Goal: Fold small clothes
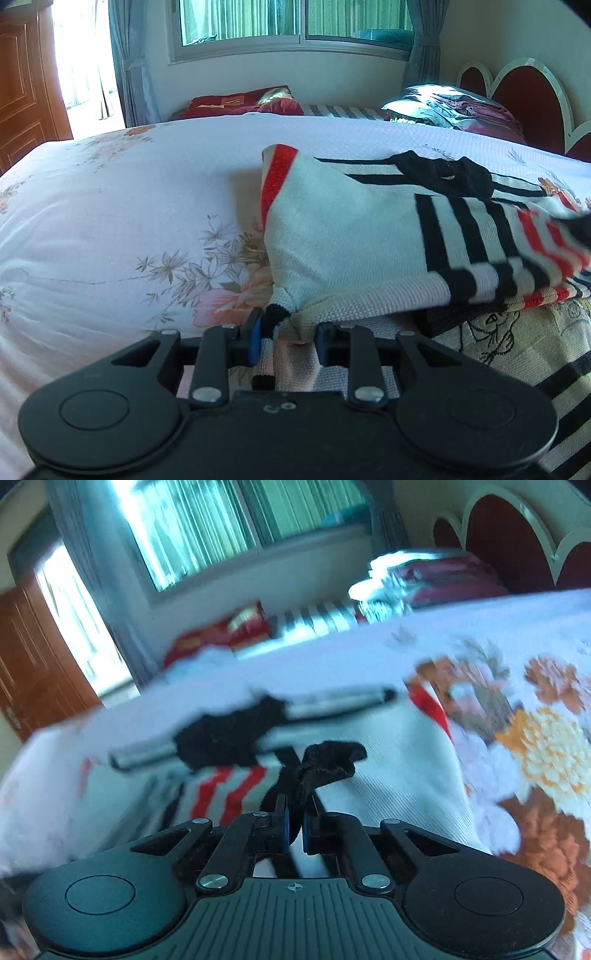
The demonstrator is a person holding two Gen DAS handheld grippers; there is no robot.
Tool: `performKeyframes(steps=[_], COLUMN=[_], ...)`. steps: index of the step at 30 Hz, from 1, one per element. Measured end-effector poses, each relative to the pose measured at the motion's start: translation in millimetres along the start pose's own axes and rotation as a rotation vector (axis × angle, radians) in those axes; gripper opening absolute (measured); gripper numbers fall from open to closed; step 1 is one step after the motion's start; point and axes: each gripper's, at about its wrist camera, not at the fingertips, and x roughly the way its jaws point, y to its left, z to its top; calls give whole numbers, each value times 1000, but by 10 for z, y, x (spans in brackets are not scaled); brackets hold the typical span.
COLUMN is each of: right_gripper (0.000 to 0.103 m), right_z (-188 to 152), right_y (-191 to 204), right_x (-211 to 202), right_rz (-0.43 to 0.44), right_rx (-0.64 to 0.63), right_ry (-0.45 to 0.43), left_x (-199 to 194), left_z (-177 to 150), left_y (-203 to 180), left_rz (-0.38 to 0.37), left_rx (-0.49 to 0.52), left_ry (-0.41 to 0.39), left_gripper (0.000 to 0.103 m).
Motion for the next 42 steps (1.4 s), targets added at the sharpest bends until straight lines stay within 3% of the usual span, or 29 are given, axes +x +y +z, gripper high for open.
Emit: performKeyframes(steps=[2, 8, 12, 13, 23, 24, 25, 26, 28, 31, 32, 36, 42], right_gripper=[5, 8, 44, 44, 44, 35, 10, 7, 6, 5, 5, 5, 6], right_z=[-99, -95, 10, 46, 108, 108, 108, 110, 117, 133, 137, 129, 142], right_y=[-57, -136, -237, -273, -405, -392, -373, -360, -344, -325, -316, -310, -381], right_x=[105, -18, -230, -251, 230, 228, 223, 215, 179, 132, 124, 141, 134], right_rz=[-31, 11, -4, -8, -20, -22, -19, -16, -19, -12, -12, -46, -19], right_rx=[-11, 13, 26, 30, 105, 104, 96, 88, 70, 49, 43, 20, 48], right_ry=[56, 67, 14, 0, 78, 73, 72, 73, 57, 35, 29, 24, 13], left_x=[2, -23, -77, -95, -152, -178, -226, -289, -405, -418, -382, -213, 381], left_z=[-10, 8, -6, -10, 2, 11, 27, 54, 132, 318, 393, 649, 852], left_y=[-6, 9, 33, 40, 62, 71, 87, 106, 149, 202, 216, 219, 153], left_rz=[0, -8, -24, -31, -47, -51, -60, -69, -84, -85, -85, -106, -91], left_rx=[5, 12, 18, 16, -3, -12, -24, -33, -53, -106, -132, -201, -196], left_ry=[-1, 9, 18, 20, 44, 43, 37, 25, 0, -18, -26, -45, -1], left_gripper=[29, 30, 30, 30, 29, 28, 28, 29, 30, 43, 51, 60, 57])
